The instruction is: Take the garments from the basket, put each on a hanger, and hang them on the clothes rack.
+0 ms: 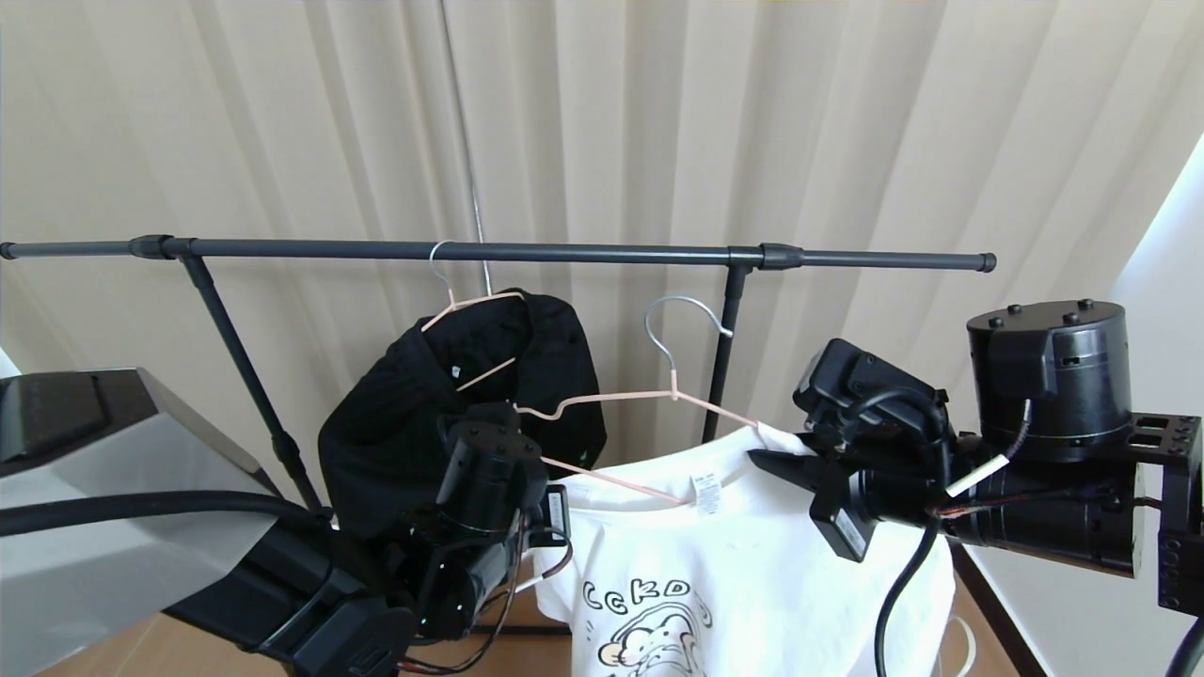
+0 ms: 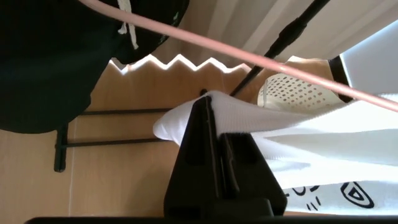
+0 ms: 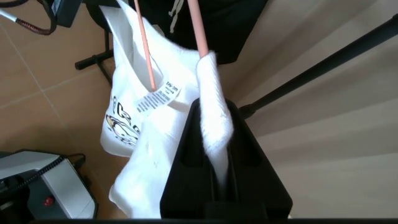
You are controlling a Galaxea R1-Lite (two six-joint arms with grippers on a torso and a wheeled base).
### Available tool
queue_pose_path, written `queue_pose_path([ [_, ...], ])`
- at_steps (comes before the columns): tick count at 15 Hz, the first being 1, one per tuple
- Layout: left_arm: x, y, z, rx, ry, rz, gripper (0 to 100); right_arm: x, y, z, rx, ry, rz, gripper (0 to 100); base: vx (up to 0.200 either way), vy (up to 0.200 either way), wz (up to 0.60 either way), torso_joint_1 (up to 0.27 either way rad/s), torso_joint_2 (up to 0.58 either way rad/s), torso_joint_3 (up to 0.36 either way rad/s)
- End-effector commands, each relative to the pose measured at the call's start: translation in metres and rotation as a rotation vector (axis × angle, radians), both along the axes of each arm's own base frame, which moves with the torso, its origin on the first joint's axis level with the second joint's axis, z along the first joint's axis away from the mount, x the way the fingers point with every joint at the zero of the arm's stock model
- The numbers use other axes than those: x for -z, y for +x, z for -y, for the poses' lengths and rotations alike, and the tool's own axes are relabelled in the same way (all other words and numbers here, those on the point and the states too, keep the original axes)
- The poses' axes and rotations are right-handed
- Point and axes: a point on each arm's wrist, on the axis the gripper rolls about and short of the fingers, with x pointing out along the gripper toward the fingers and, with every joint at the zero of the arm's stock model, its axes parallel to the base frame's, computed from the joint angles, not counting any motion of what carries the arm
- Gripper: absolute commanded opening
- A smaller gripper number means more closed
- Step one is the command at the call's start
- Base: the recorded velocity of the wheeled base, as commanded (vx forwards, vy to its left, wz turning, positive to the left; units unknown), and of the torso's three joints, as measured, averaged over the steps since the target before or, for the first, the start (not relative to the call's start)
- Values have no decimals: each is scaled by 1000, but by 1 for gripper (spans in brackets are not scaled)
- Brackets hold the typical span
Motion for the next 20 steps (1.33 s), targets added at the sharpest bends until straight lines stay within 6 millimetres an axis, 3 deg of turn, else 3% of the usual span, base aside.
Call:
queue_pose_path([
  [1,-2,3,-4,-15,-2,9,0,0,1,5,16,-1,1,0,0,0,0,0,0,0],
  [9,-6,3,-27,-36,20,77,0,0,3,15,54,-3,0,0,0,0,0,0,0,0],
  [20,-9,13,-52,-92,43,111,0,21,20,22,103,-66,-49,0,0,0,0,0,0,0],
])
